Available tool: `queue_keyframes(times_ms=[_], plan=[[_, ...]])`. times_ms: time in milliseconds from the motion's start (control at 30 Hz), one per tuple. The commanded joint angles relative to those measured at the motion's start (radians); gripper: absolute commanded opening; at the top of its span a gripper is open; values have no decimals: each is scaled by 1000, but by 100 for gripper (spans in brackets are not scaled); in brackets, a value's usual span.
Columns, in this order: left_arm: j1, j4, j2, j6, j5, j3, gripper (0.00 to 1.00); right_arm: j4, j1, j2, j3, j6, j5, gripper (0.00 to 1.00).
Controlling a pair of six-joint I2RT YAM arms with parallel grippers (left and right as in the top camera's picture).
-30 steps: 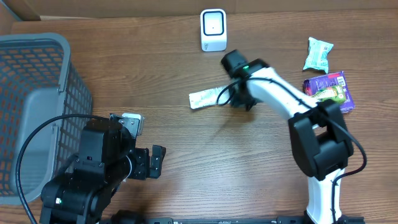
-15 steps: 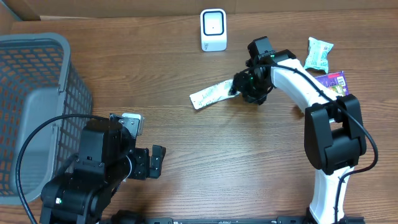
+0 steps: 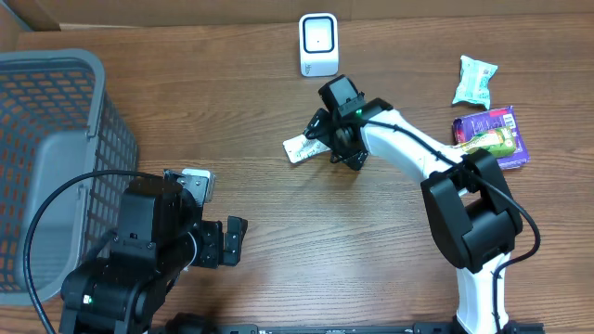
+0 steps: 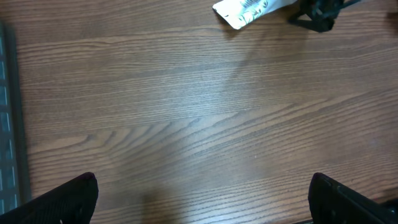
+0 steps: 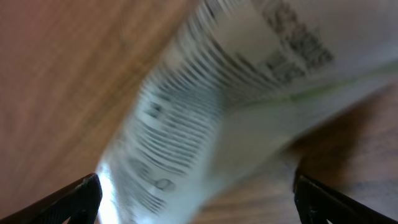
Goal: Scan the item barcode
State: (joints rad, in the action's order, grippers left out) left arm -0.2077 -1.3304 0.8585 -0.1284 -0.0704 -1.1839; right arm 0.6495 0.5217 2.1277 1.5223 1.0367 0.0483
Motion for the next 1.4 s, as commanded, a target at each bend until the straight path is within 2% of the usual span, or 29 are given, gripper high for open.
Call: queue_keyframes(times_ms=[0,33,100,167,200,300,400,467,533,600,700,833,1033,1167,1300,1367], plan=[[5,3,-1,-10,11,-2,99,-79,-3,-18,-60,71,-119,97],[5,3,-1,-10,11,-2,100,-96,-3,-18,-75,71,-118,95],[5,3,-1,-10,11,-2,99,-98,-6,-18,-91,69,-110,86],[5,3,-1,-10,11,-2,100,-93,-7,-18,-92,33,-72,70],[5,3,-1,-10,11,-2,100,-97,-7,-18,-90,0,-49,66],[5,3,-1,-10,11,-2,100,-96,-13,-18,-74,-151,42,55],[5,3,-1,-10,11,-2,100,-71,-31,-18,-52,-278,148,49],[5,3,-1,-10,11,-2,100,-26,-63,-18,-29,-422,240,36],[5,3,-1,-10,11,-2,99,0,-86,-18,-18,-579,304,36],[5,3,-1,-10,11,-2,100,35,-116,-18,-14,-789,392,43],[5,3,-1,-10,11,-2,100,85,-160,-18,-14,-938,478,48],[5,3,-1,-10,11,-2,100,107,-206,-18,-18,-871,478,67],[5,3,-1,-10,11,-2,100,32,-196,-18,-30,-609,477,84],[5,3,-1,-10,11,-2,100,-48,-158,-18,-52,-458,393,87],[5,3,-1,-10,11,-2,100,-95,-109,-18,-84,-305,225,86],[5,3,-1,-10,11,-2,100,-112,-97,-18,-95,-275,202,84]])
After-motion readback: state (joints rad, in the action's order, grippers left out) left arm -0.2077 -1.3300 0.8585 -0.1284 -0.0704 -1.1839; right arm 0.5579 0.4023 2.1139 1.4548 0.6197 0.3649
